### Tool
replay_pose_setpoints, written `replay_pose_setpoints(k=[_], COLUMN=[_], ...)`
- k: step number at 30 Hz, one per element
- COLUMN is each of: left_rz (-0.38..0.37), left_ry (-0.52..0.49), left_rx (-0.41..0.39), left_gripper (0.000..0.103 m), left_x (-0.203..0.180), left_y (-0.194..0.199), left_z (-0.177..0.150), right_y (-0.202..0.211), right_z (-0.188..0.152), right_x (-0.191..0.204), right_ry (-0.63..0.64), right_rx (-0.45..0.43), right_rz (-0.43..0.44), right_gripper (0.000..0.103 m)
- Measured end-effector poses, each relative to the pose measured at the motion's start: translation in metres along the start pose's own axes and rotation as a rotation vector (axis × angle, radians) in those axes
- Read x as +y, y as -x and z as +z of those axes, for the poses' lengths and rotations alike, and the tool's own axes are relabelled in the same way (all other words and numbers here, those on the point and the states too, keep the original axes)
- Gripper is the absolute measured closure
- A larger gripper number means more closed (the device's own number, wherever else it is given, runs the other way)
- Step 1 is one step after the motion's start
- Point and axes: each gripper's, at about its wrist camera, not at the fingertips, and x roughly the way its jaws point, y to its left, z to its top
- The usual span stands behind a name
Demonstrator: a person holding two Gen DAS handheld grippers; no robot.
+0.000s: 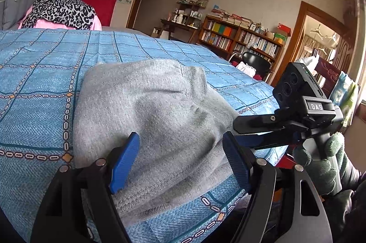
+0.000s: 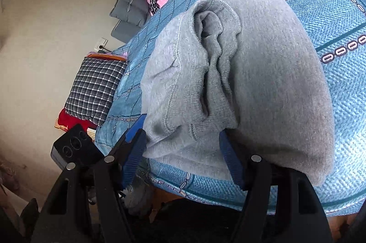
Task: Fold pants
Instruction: 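Fold the held bundle over the sweatpants stack with the right gripper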
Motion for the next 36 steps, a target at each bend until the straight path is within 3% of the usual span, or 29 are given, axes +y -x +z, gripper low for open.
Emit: replay_pose_setpoints(k=[8,11,15,17,19,23,26,31,36], left_rz=[-0.011,-0.018,-0.021,-0.021,-0.020,-0.016,-0.010,0.009,-0.014], left_ry=[-0.005,0.000,0.002,-0.002,-0.002,0.002,0.008,0.014,0.010], left_rx=[-0.007,-0.010,-0.006,-0.006,-0.005,-0.004,-0.003,-0.043,-0.098], left_gripper=[0.029,0.029,0.029,0.029,0.029,0.029,0.029,0.029,0.026], left_x=[0.000,0.001,0.000,-0.001,-0.001,0.000,0.002,0.003,0.001], left_y=[-0.002,-0.003,-0.006,-0.007,-0.007,-0.007,-0.005,0.007,0.019], left_z=[-0.001,0.001,0.000,-0.001,-0.001,-0.001,0.000,0.012,0.038], right_y=[0.008,0.010,-0.015,-0.021,-0.024,-0.040,-0.038,0.000,0.040], right_z=[0.011,0.020,0.027,0.030,0.035,0.044,0.045,0.051,0.052], right_x=[0.013,0.023,0.006,0.010,0.015,0.019,0.033,0.072,0.076], right_ry=[-0.009,0.067,-0.016,0.003,0.024,0.058,0.146,0.303,0.339], right_rx=[-0.140,-0.212,-0.153,-0.162,-0.168,-0.144,-0.164,-0.288,-0.382], right_rz=[0.030,-0.044,-0.076,-0.077,-0.086,-0.165,-0.192,-0.165,-0.161], right_gripper=[0.035,0.035,0.035,0.036,0.042,0.065,0.071,0.074,0.074])
